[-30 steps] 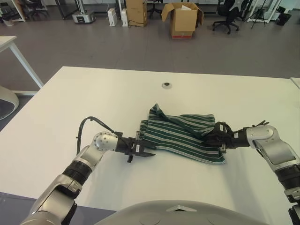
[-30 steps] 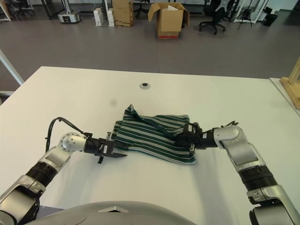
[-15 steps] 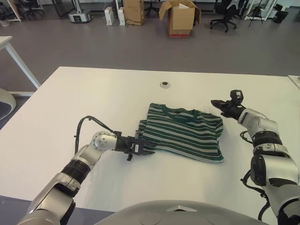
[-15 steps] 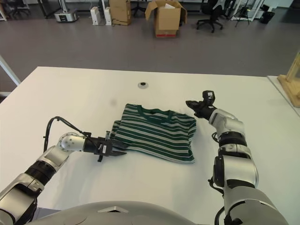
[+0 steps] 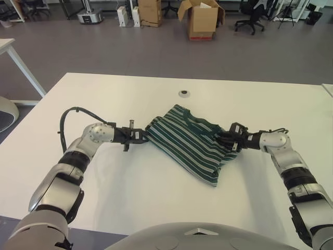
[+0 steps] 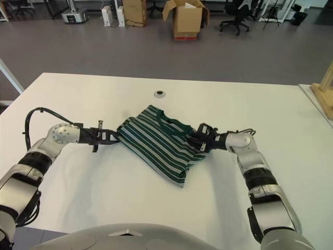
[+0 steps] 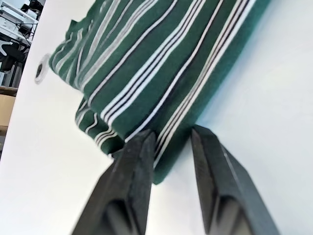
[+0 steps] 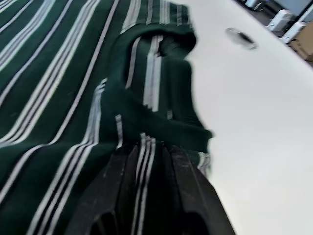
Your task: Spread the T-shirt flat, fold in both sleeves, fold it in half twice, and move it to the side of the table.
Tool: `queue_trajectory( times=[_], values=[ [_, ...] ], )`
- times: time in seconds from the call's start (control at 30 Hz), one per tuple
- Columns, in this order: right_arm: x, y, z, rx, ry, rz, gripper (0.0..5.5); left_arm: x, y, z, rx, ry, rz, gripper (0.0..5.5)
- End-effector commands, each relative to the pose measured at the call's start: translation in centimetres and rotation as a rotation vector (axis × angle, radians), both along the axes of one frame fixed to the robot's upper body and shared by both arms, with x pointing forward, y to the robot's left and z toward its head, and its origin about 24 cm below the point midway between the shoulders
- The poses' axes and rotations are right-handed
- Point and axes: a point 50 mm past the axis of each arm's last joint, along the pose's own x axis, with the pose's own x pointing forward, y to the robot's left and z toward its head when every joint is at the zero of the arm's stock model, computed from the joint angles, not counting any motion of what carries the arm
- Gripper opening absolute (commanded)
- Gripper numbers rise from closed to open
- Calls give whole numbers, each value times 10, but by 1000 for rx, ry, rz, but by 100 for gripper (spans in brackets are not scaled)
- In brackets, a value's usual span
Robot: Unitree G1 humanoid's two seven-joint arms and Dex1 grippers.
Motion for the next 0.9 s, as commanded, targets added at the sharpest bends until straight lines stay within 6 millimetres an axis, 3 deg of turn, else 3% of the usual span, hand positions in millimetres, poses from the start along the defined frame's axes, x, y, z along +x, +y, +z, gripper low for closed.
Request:
queue_trajectory(
  times=[0.03,0.2,0.3,0.37,0.43,0.5,0.57,0.7,0.77,0.8,0.9],
  values=[
    [-16,-3,-18,-112,117,1,93,10,15,-1,146,28,31,130],
    [-46,48,-5,167,333,-86,93,21,-8,3,139,-26,-27,130],
    [-64,70,11,324,431,-176,93,20,0,7,128,-36,-14,130],
    [-69,66,20,335,445,-206,93,22,24,16,170,-17,70,130],
    [-65,42,31,299,436,-264,93,30,48,35,306,-56,137,130],
    [-57,24,48,285,418,-289,93,39,56,58,379,-140,155,130],
    [-55,22,63,313,413,-248,93,44,51,74,369,-217,130,130],
    [-42,29,77,392,357,-207,93,39,5,84,62,-246,-7,130],
    [-38,27,73,405,335,-249,93,27,-22,75,-99,-159,-84,130],
    [-36,25,71,418,324,-270,93,20,-28,62,-96,-121,-112,130],
    [-28,22,75,465,272,-317,93,2,-34,6,-21,17,-101,130]
  ],
)
